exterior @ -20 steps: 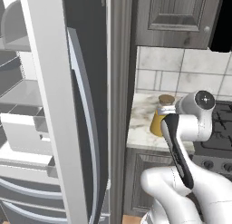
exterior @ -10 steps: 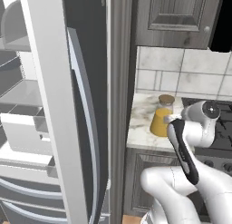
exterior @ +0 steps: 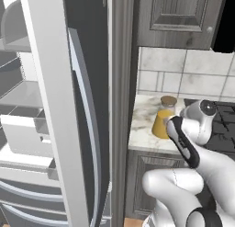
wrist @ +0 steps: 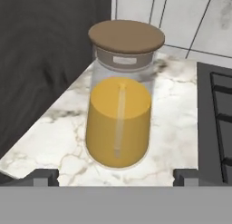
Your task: Move the tofu and hotdog bun from the second highest shelf to the top shelf to make space. Then, place the pitcher from the counter on the cleared second highest shelf.
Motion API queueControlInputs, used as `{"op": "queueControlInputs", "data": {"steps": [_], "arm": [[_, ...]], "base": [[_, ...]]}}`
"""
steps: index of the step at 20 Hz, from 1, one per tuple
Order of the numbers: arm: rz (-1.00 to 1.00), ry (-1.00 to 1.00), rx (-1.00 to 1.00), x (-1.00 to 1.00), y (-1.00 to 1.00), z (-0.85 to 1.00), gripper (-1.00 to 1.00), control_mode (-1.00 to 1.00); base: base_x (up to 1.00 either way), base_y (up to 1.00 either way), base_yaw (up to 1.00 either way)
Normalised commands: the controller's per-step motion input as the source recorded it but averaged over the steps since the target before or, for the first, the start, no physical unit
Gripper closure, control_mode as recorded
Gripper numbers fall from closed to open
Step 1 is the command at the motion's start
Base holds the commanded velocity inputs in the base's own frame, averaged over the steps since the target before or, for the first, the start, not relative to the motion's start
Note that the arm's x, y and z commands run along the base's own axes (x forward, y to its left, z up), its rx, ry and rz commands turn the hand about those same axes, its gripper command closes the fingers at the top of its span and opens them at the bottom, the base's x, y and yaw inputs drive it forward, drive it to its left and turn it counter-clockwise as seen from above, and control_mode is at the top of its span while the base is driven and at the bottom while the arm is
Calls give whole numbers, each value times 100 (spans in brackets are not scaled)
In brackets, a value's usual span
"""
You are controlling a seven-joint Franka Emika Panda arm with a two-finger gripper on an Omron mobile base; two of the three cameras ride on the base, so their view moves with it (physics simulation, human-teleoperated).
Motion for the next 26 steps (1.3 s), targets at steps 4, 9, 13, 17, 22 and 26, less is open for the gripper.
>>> {"op": "queueControlInputs", "data": {"steps": [4,9,13,17,22,26], "arm": [[7,10,0,30,0,0,-100,-100],[7,1,0,30,-1,-17,-100,-100],[6,0,0,31,-2,-29,-100,-100],[5,0,0,30,-1,-28,-100,-100],[4,0,0,28,0,-28,-100,-100],[3,0,0,26,-5,-25,-100,-100]], "base": [[0,0,0],[0,0,0],[0,0,0],[0,0,0],[0,0,0],[0,0,0]]}}
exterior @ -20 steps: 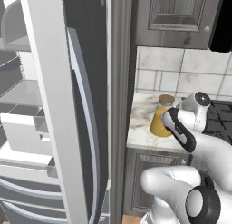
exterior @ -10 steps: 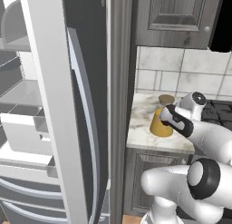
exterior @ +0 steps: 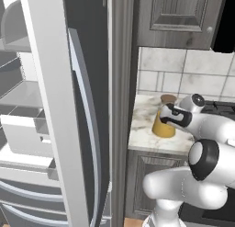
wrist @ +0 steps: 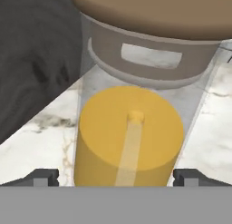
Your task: Move the tofu and hotdog bun from the second highest shelf to the top shelf to make space. Then, place the pitcher from the counter on the cleared second highest shelf.
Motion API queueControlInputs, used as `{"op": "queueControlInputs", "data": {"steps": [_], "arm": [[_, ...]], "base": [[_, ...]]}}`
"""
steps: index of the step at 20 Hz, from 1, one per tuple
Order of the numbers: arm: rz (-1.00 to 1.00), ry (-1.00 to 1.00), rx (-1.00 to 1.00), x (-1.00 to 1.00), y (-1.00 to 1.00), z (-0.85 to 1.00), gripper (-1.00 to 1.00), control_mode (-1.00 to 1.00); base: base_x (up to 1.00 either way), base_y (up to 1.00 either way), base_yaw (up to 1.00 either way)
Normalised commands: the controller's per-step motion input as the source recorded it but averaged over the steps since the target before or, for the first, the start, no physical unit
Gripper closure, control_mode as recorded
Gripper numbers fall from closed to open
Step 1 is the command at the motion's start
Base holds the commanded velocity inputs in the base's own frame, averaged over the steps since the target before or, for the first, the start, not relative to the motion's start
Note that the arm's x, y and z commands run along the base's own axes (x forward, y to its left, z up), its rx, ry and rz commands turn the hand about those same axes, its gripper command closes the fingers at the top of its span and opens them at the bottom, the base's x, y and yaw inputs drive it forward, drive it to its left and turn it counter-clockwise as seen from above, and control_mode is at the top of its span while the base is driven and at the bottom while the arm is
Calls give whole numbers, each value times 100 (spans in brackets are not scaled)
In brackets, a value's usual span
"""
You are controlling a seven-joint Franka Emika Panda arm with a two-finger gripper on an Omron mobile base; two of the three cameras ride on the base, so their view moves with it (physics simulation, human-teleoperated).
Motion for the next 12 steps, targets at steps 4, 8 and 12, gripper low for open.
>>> {"op": "queueControlInputs", "data": {"steps": [4,8,12], "arm": [[2,-1,0,19,-14,-22,-100,-100],[1,-3,0,13,-16,-24,-100,-100],[1,-6,0,4,-11,-34,-100,-100]], "base": [[0,0,0],[0,0,0],[0,0,0]]}}
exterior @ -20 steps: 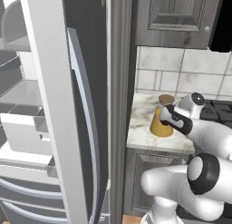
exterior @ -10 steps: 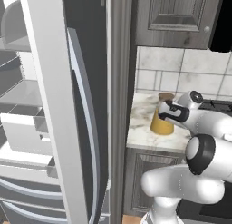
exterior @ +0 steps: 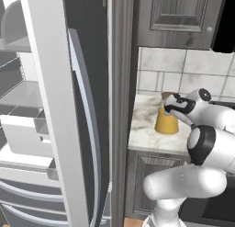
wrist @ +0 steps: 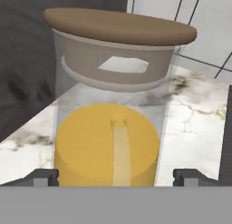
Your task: Move the tofu and hotdog bun from the second highest shelf to the top shelf to make space. Then, place the pitcher from the counter on the cleared second highest shelf.
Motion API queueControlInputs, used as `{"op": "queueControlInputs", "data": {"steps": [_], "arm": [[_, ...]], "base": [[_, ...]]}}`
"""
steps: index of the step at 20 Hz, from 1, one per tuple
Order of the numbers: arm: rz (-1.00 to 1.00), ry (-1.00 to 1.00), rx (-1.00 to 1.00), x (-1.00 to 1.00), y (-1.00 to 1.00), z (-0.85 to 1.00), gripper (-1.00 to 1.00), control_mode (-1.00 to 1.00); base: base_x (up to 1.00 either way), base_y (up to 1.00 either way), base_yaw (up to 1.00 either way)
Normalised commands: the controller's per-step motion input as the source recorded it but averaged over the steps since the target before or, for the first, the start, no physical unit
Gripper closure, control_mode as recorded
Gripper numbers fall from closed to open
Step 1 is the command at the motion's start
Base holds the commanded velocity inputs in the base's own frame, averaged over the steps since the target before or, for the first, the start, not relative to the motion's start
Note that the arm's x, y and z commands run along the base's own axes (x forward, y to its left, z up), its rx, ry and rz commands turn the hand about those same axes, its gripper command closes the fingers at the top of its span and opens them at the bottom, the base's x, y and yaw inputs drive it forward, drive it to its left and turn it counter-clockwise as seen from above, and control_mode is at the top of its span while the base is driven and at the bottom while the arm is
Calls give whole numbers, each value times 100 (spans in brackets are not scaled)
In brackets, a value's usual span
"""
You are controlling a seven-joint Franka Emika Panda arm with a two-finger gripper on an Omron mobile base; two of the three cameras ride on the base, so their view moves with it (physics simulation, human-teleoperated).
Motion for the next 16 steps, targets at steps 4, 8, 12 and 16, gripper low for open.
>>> {"op": "queueControlInputs", "data": {"steps": [4,8,12,16], "arm": [[4,-9,0,0,-1,-52,100,-100],[5,-9,0,0,0,-54,100,-100],[3,-3,0,0,0,-22,100,-100],[0,0,0,0,0,0,100,-100]], "base": [[0,0,0],[0,0,0],[0,0,0],[0,0,0]]}}
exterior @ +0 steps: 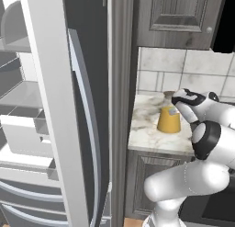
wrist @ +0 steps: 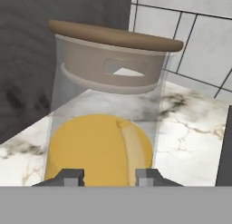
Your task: Move the tofu and hotdog bun from the second highest shelf to the top shelf to make space. Then, place the pitcher from the counter on the cleared second highest shelf.
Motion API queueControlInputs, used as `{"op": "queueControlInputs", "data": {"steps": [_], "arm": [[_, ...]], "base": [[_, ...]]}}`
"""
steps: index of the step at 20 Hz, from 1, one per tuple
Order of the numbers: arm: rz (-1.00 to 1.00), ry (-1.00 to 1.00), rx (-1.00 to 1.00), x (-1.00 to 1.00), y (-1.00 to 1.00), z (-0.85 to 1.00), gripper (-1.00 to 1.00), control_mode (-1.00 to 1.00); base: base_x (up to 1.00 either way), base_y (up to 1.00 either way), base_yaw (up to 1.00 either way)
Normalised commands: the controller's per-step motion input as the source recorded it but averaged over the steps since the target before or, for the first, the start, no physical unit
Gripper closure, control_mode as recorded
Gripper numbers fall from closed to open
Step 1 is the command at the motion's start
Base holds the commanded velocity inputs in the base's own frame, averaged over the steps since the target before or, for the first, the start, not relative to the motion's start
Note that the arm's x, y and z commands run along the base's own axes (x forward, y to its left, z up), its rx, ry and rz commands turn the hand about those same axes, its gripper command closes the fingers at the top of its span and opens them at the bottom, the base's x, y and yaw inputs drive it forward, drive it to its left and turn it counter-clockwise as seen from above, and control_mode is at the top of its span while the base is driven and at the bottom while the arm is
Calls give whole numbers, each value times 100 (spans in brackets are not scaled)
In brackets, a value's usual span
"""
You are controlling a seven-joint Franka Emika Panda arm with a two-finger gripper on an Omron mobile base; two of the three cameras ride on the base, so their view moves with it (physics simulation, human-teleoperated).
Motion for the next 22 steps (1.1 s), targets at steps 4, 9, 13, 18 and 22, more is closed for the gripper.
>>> {"op": "queueControlInputs", "data": {"steps": [4,9,13,18,22], "arm": [[3,0,0,-4,0,-2,100,-100],[9,-7,0,-32,0,1,100,-100],[4,-19,0,-66,0,21,100,-100],[0,-20,0,-76,0,45,100,-100],[0,-15,0,-78,0,73,100,-100]], "base": [[0,0,0],[0,0,0],[0,0,0],[0,0,0],[0,0,0]]}}
